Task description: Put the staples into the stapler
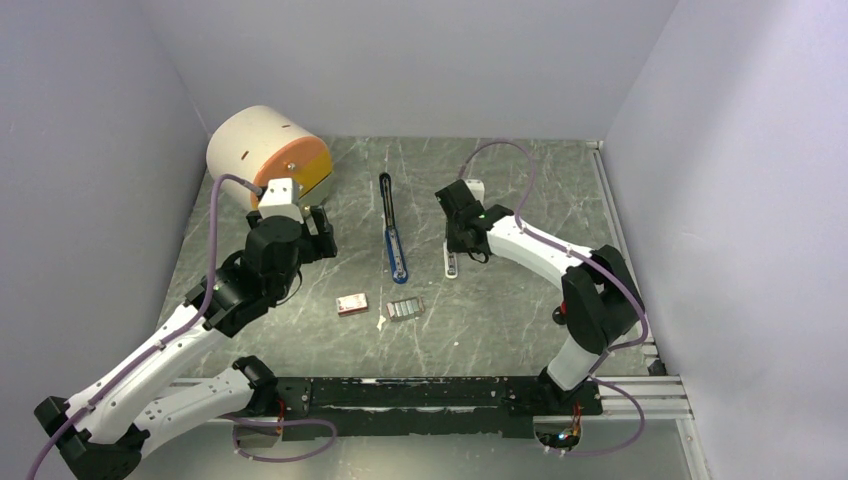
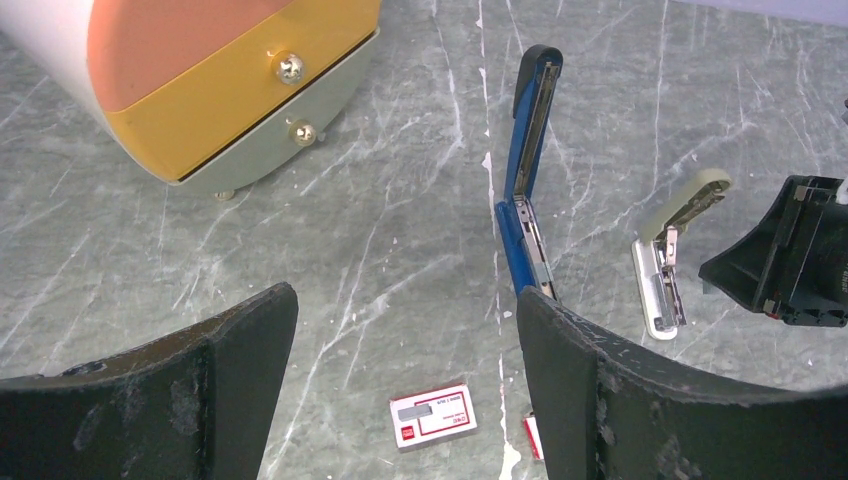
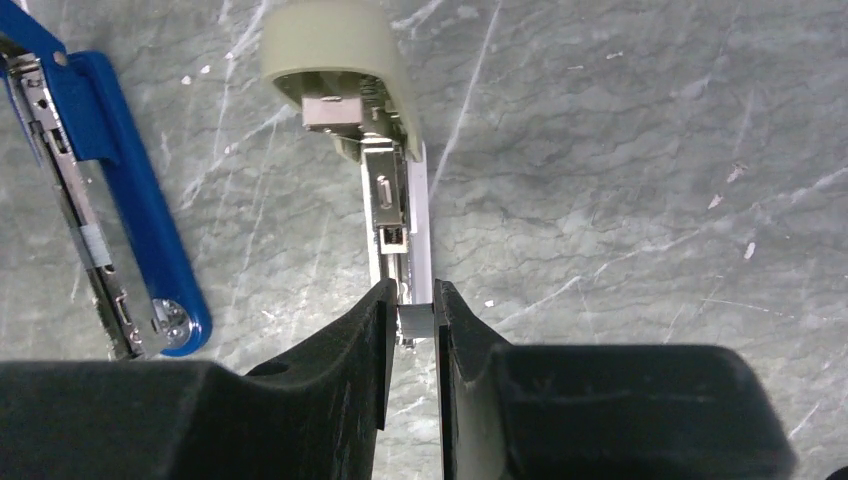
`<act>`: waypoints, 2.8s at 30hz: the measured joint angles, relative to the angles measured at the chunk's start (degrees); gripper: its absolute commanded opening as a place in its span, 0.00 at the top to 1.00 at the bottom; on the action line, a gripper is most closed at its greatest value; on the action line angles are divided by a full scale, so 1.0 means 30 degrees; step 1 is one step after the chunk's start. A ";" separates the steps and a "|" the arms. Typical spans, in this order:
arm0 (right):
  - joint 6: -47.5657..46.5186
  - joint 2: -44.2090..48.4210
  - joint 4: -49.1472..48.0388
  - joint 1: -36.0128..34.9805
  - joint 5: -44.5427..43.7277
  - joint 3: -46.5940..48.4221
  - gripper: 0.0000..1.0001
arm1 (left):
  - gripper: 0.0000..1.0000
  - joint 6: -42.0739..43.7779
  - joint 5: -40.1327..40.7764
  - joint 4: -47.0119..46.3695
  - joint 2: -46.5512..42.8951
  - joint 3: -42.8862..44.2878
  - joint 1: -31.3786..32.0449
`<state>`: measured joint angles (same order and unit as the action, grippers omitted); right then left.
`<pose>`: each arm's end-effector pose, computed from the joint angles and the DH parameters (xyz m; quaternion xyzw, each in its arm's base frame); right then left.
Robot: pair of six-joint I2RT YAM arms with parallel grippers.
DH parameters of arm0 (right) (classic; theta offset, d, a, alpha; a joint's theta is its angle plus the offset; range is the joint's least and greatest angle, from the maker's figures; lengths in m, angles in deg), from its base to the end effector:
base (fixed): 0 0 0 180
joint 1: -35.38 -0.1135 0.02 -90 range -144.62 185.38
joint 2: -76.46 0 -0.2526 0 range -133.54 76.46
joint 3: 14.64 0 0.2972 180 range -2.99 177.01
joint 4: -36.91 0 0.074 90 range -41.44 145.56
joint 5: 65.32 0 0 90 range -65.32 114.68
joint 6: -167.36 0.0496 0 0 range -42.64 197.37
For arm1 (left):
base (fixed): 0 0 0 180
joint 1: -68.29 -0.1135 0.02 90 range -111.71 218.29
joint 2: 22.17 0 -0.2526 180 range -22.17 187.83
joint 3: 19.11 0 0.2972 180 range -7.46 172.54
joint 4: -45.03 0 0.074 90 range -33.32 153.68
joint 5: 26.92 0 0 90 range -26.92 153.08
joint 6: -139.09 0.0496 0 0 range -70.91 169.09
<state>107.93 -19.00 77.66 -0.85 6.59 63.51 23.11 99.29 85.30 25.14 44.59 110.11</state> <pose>0.3252 0.2192 0.1737 -0.0037 0.9504 0.0234 0.3100 0.1970 -0.1369 0.3369 -0.0581 0.8124 -0.0730 0.5756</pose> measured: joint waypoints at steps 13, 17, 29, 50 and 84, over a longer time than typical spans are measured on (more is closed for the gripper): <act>0.0051 -0.0284 -0.0816 0.0270 0.0321 -0.0517 0.76 | 0.15 0.0000 0.0000 0.0000 0.0124 0.0000 0.0000; 0.0044 -0.0568 -0.1086 0.0270 0.0583 -0.0568 0.76 | 0.15 0.0000 0.0000 0.0000 0.0168 0.0000 0.0000; 0.0036 -0.1086 -0.1486 0.0270 0.0984 -0.0780 0.76 | 0.15 0.0000 0.0000 0.0000 0.0182 0.0000 0.0000; 0.0044 -0.0903 -0.1668 0.0270 0.1086 -0.0816 0.76 | 0.15 0.0000 0.0000 0.0000 0.0182 0.0000 0.0000; -0.0328 -0.1020 -0.1960 0.0270 0.1180 -0.1107 0.77 | 0.15 0.0000 0.0000 0.0000 0.0182 0.0000 0.0000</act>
<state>106.95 -22.06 71.78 -0.04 10.13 60.18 23.11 99.29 85.30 25.68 44.59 110.11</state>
